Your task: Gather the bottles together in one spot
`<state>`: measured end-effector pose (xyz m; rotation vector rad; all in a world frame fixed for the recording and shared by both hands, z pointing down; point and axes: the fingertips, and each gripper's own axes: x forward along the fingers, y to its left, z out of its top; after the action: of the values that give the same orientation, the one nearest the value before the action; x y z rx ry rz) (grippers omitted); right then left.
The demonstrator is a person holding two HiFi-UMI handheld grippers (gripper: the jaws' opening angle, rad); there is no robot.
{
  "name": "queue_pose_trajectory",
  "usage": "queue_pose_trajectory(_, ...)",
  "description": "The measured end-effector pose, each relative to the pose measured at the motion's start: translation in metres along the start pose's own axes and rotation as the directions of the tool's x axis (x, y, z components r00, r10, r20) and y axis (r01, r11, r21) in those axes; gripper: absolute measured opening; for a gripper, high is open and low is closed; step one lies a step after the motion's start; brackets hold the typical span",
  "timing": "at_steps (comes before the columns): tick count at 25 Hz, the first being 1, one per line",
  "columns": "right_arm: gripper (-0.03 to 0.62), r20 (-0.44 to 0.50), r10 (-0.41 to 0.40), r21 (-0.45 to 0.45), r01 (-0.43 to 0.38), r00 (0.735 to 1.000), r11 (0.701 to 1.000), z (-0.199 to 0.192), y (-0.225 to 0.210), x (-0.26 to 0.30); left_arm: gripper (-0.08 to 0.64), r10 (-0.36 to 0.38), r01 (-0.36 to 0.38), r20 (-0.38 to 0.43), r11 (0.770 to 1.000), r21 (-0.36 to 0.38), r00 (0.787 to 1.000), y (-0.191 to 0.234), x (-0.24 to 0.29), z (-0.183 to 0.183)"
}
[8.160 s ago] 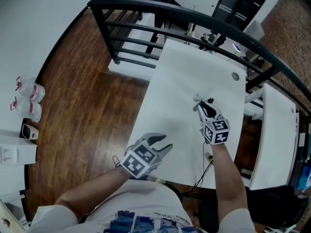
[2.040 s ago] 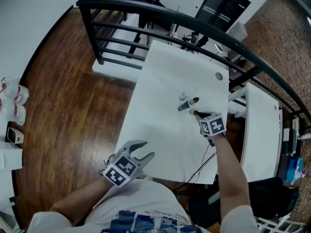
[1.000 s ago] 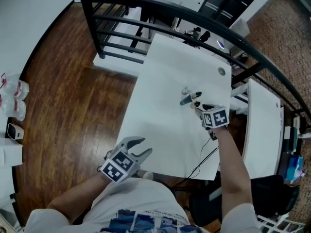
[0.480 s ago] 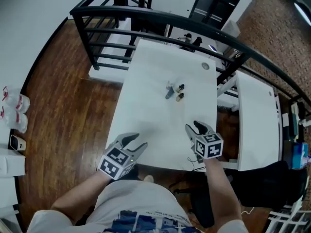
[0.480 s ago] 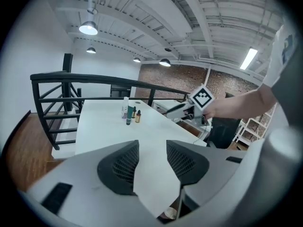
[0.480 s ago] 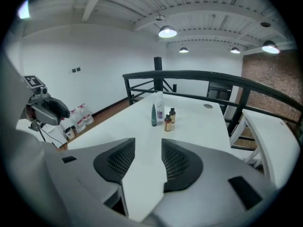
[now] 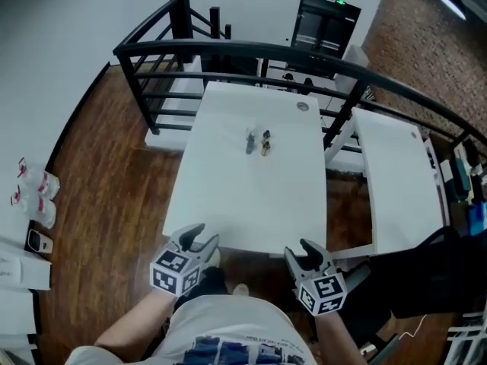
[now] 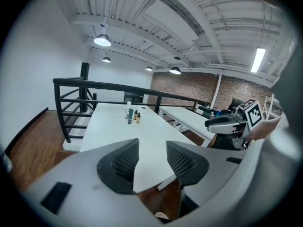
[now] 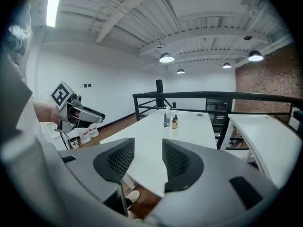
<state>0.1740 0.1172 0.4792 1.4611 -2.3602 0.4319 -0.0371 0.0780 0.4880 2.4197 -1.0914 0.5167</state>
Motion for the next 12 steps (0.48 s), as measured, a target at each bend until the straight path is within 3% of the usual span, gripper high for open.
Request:
queue_pose_trajectory(3,0.209,0.001,0.013,0.023,-0.013,1.0,1.0,-0.011,0.018,-0.031,0.155,0.047,-0.047,-0.003,0.999,-0.016,0.999,-0.007,-0.028,-0.014)
queue_pose_trajectory(7,0.209,-0.004,0.041,0.034,-0.041,0.999,0.999,-0.025,0.033,-0.047,0.158,0.048,-0.047,0.027,0.998,-0.034,0.998,-0.02,-0.048,-0.022)
queue_pose_trajectory(12,0.209,0.009,0.042,0.03,-0.042,0.999,0.999,-0.021,0.055,-0.049,0.16,0.043,-0.043,0.02,0.999,0.011,0.999,-0.024,-0.062,-0.027)
